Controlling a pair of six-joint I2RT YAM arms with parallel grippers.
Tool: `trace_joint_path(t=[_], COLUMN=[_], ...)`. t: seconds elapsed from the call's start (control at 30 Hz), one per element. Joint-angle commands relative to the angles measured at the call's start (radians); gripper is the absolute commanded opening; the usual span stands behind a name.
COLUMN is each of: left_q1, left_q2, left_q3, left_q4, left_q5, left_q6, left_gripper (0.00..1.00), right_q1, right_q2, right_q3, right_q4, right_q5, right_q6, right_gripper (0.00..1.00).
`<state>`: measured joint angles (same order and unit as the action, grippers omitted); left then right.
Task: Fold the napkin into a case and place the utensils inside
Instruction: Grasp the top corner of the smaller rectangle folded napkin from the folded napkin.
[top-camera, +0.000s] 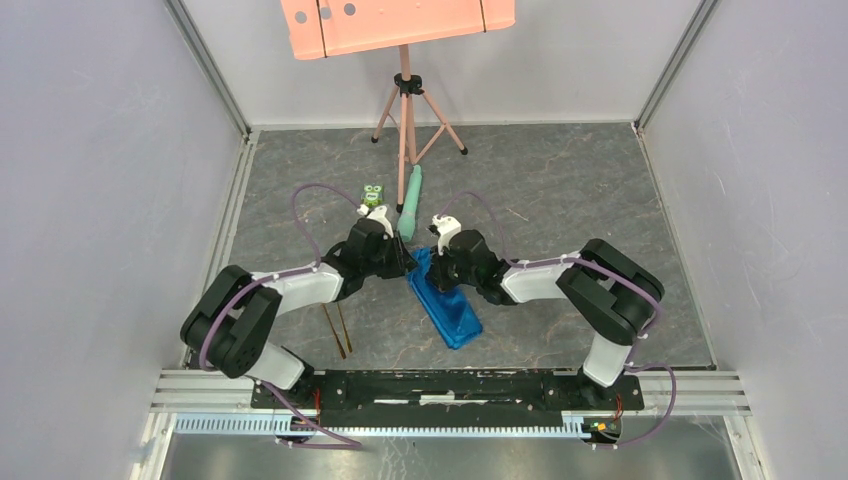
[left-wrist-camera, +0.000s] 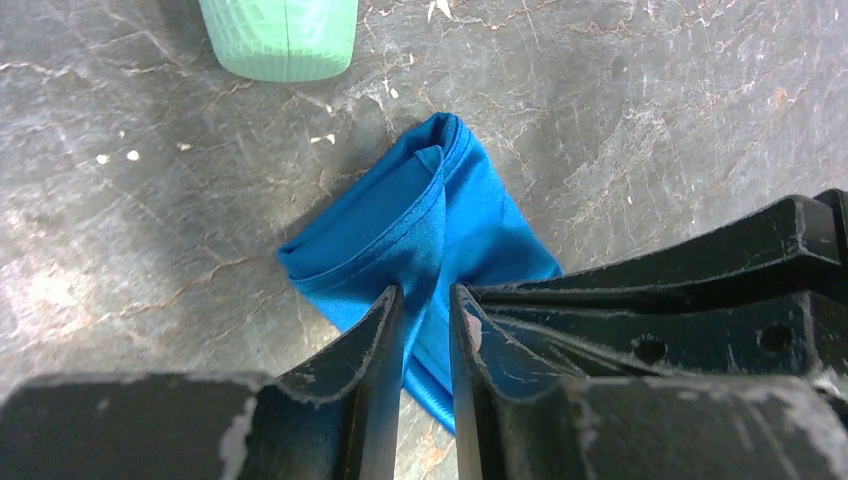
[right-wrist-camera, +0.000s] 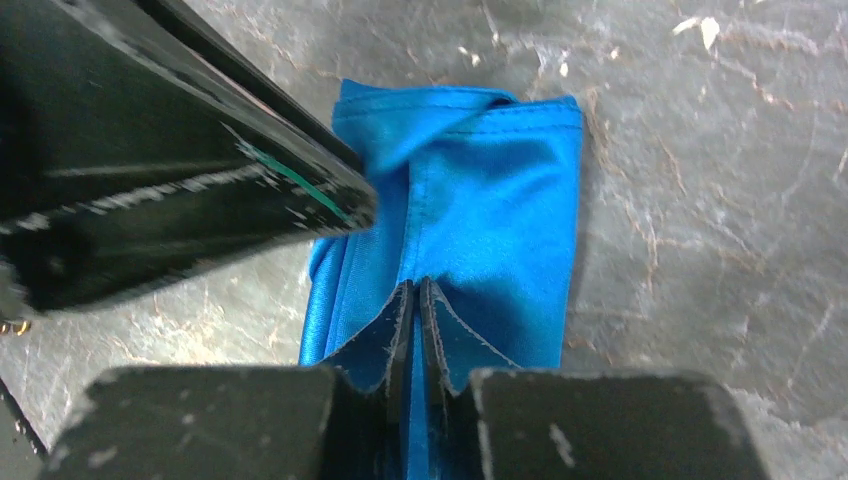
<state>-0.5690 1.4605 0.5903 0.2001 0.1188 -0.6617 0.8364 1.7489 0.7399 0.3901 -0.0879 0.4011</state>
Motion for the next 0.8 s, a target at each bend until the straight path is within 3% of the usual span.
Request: trace_joint_path(t=[0.0, 0.27, 0.37, 0.53, 0.77], left_q1=[0.000, 0.000, 0.001, 0.018, 0.019], left_q2=[0.062, 0.037, -0.045, -0.155, -0.107], left_q3=[0.051, 0.060, 0.057, 0.062, 0.003], left_q4=[0.088, 0.025, -0.054, -0.321, -0.264], left_q5=[0.033, 0.031, 0.020, -0.087, 0.010], left_q6=[-0.046, -0.013, -0.026, -0.169, -0.324], left_gripper=[0.29, 0.31, 0.37, 0.55, 0.48], right_q1=[0.022, 0.024, 0.024, 0.039, 0.051], right_q2=[0.057, -0.056, -0.101, -0.126, -0.092], right_q3=[0.030, 0.024, 0.059, 0.103, 0.124], right_q4=[0.082, -0.011, -0.113, -0.270, -0.272], right_q5=[0.002, 0.013, 0.014, 0.057, 0.108], right_q6=[0.020, -0.056, -0.097, -0.109, -0.104], right_gripper=[0.10, 0.11, 0.20, 0.39, 0.41])
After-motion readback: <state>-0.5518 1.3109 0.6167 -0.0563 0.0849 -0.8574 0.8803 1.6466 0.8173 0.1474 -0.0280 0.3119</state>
